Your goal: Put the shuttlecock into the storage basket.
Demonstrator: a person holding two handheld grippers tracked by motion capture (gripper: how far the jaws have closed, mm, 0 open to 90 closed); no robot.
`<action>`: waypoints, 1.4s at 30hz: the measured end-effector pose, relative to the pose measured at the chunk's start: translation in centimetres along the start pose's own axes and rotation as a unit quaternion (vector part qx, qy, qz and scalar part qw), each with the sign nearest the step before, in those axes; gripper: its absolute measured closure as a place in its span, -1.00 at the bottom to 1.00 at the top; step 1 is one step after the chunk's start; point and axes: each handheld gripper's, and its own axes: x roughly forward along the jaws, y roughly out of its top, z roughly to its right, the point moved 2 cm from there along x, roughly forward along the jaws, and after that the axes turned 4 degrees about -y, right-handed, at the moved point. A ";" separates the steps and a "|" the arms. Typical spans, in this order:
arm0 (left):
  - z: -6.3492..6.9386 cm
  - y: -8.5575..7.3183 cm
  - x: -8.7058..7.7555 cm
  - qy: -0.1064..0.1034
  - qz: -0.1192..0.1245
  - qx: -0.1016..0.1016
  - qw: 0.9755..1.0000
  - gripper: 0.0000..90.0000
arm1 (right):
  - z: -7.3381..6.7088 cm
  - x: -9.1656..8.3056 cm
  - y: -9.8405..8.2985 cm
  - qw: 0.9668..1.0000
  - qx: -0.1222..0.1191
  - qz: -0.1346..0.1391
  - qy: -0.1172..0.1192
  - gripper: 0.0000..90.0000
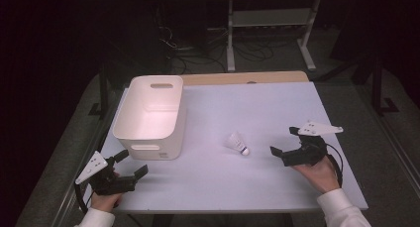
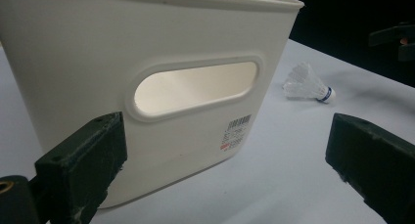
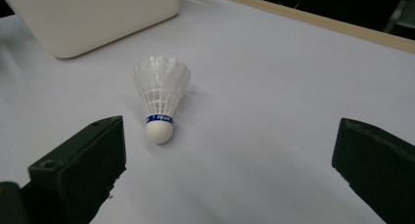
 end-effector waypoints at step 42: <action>0.3 0.1 -0.1 -0.008 0.005 -0.004 1.000 -0.97 | -2.4 4.2 2.6 0.996 -0.021 -0.070 0.057 -1.00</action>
